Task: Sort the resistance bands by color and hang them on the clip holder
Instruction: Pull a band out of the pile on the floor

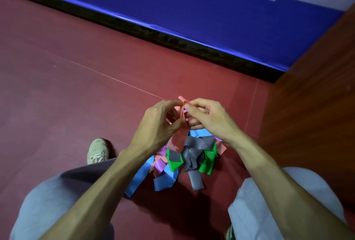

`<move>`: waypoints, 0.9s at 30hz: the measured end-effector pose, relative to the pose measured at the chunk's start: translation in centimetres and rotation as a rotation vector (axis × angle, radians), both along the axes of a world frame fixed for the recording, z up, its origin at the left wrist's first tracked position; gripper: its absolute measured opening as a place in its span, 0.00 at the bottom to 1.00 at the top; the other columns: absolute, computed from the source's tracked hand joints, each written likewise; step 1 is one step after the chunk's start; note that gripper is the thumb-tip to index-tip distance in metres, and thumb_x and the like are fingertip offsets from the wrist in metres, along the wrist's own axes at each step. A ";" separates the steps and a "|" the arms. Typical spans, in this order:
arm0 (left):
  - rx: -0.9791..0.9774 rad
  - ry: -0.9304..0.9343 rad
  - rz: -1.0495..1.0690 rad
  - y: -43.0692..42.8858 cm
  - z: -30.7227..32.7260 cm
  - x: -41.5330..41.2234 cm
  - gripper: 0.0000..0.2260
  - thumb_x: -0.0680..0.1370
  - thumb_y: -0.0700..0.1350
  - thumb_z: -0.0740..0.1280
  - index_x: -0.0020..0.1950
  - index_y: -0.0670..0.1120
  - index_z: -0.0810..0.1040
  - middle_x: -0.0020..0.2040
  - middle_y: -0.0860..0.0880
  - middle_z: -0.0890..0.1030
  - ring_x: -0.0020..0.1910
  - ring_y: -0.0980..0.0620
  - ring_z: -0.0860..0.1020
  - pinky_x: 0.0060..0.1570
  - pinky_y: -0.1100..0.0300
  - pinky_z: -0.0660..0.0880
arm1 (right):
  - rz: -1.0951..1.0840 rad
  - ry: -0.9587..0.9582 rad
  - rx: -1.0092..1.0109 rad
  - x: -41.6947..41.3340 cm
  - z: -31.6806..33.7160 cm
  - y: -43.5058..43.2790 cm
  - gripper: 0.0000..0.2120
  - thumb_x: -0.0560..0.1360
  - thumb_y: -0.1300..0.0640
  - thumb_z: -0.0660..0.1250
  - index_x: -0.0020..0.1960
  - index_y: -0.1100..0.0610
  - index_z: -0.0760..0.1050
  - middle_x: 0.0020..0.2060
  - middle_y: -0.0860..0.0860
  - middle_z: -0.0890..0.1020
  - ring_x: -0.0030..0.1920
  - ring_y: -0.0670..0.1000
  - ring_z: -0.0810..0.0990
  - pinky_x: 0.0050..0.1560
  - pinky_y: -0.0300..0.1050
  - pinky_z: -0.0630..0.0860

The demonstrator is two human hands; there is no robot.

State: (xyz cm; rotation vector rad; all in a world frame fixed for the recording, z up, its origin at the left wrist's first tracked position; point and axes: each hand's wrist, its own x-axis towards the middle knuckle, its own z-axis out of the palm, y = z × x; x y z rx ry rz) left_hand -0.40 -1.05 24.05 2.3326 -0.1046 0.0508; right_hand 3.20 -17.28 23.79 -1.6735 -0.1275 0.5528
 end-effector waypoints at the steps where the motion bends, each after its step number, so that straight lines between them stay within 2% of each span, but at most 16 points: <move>1: 0.005 0.007 -0.017 -0.1 0.0 0.0 0.15 0.72 0.43 0.73 0.59 0.49 0.79 0.42 0.54 0.78 0.40 0.57 0.78 0.45 0.57 0.77 | 0.003 -0.031 -0.030 0.1 -0.2 0.0 0.05 0.77 0.52 0.67 0.46 0.52 0.79 0.33 0.46 0.84 0.36 0.47 0.84 0.46 0.48 0.82; 3: 0.006 0.017 -0.050 -0.1 0.0 0.0 0.15 0.74 0.41 0.70 0.60 0.50 0.79 0.43 0.53 0.78 0.42 0.55 0.78 0.46 0.57 0.77 | -0.015 -0.122 -0.134 0.2 -0.6 -0.2 0.11 0.71 0.43 0.70 0.45 0.51 0.80 0.33 0.47 0.84 0.39 0.52 0.84 0.48 0.53 0.81; 4: 0.006 0.025 -0.064 -0.1 0.0 0.1 0.16 0.75 0.41 0.69 0.61 0.50 0.78 0.43 0.53 0.78 0.41 0.56 0.77 0.46 0.59 0.76 | -0.029 -0.163 -0.173 0.3 -0.7 -0.3 0.13 0.69 0.41 0.70 0.44 0.51 0.80 0.34 0.48 0.85 0.39 0.52 0.84 0.45 0.52 0.81; 5: 0.008 0.034 -0.075 -0.2 0.0 0.1 0.16 0.75 0.40 0.69 0.62 0.50 0.78 0.43 0.53 0.78 0.40 0.58 0.77 0.46 0.63 0.75 | -0.041 -0.202 -0.200 0.4 -1.0 -0.4 0.11 0.70 0.43 0.71 0.43 0.51 0.79 0.33 0.47 0.84 0.36 0.50 0.82 0.40 0.48 0.79; 7: 0.027 0.044 -0.102 0.0 0.0 0.0 0.17 0.76 0.37 0.67 0.63 0.49 0.78 0.44 0.54 0.77 0.39 0.63 0.75 0.42 0.74 0.69 | -0.048 -0.296 -0.268 0.5 -1.3 -0.6 0.05 0.74 0.52 0.70 0.41 0.53 0.78 0.26 0.43 0.78 0.28 0.43 0.72 0.32 0.38 0.69; 9: 0.082 0.024 -0.118 0.5 -0.1 0.1 0.18 0.75 0.34 0.66 0.61 0.50 0.79 0.45 0.55 0.77 0.38 0.66 0.73 0.40 0.76 0.67 | -0.033 -0.374 -0.369 0.5 -1.3 -0.7 0.05 0.75 0.57 0.68 0.41 0.57 0.78 0.22 0.44 0.70 0.25 0.44 0.65 0.29 0.35 0.62; 10: 0.115 0.010 -0.101 0.9 -0.2 0.2 0.17 0.75 0.34 0.66 0.59 0.50 0.80 0.45 0.55 0.76 0.38 0.66 0.73 0.40 0.75 0.67 | -0.021 -0.384 -0.388 0.4 -1.2 -0.8 0.05 0.75 0.59 0.67 0.41 0.57 0.77 0.22 0.44 0.70 0.25 0.44 0.65 0.28 0.33 0.61; 13: 0.138 -0.051 0.019 2.0 -0.6 0.6 0.12 0.74 0.39 0.70 0.54 0.52 0.80 0.46 0.55 0.75 0.39 0.61 0.74 0.39 0.61 0.74 | 0.001 -0.381 -0.378 0.5 -1.4 -0.9 0.05 0.76 0.59 0.67 0.41 0.56 0.77 0.24 0.43 0.73 0.27 0.41 0.69 0.32 0.32 0.65; 14: 0.126 -0.073 0.037 2.3 -0.6 0.6 0.12 0.74 0.40 0.71 0.55 0.52 0.79 0.47 0.54 0.76 0.41 0.58 0.74 0.40 0.60 0.75 | 0.014 -0.386 -0.371 0.5 -1.4 -1.0 0.04 0.76 0.59 0.67 0.42 0.56 0.78 0.26 0.43 0.74 0.29 0.40 0.70 0.34 0.33 0.67; 17: 0.089 -0.109 0.006 2.3 -0.5 0.6 0.19 0.73 0.43 0.73 0.62 0.51 0.76 0.51 0.54 0.74 0.45 0.58 0.73 0.42 0.66 0.73 | 0.077 -0.396 -0.360 0.5 -1.5 -1.0 0.04 0.76 0.60 0.67 0.45 0.53 0.79 0.27 0.42 0.75 0.30 0.40 0.70 0.35 0.35 0.67; 20: 0.060 -0.130 -0.014 2.1 -0.2 0.6 0.16 0.73 0.47 0.72 0.61 0.52 0.78 0.51 0.53 0.76 0.45 0.57 0.74 0.42 0.60 0.75 | 0.107 -0.388 -0.339 0.5 -1.4 -1.1 0.05 0.76 0.61 0.66 0.47 0.54 0.81 0.26 0.38 0.75 0.30 0.40 0.72 0.34 0.33 0.66; 22: 0.063 -0.153 -0.016 2.1 -0.1 0.6 0.08 0.74 0.50 0.71 0.53 0.52 0.82 0.47 0.53 0.78 0.43 0.55 0.76 0.41 0.54 0.76 | 0.109 -0.369 -0.315 0.6 -1.3 -1.1 0.07 0.76 0.61 0.66 0.49 0.52 0.82 0.31 0.38 0.80 0.33 0.41 0.77 0.38 0.38 0.72; 24: 0.061 -0.163 -0.011 2.3 -0.2 0.7 0.04 0.75 0.49 0.71 0.48 0.52 0.82 0.44 0.53 0.78 0.42 0.53 0.77 0.41 0.50 0.76 | 0.115 -0.347 -0.297 0.6 -1.3 -1.1 0.09 0.76 0.61 0.65 0.50 0.51 0.82 0.41 0.45 0.85 0.43 0.48 0.82 0.48 0.49 0.78; 27: 0.058 -0.151 -0.025 2.3 0.0 0.7 0.07 0.76 0.54 0.68 0.48 0.52 0.82 0.44 0.53 0.79 0.42 0.55 0.77 0.42 0.52 0.76 | 0.106 -0.344 -0.255 0.5 -1.1 -1.0 0.10 0.76 0.63 0.65 0.47 0.50 0.82 0.43 0.48 0.85 0.47 0.50 0.83 0.53 0.54 0.78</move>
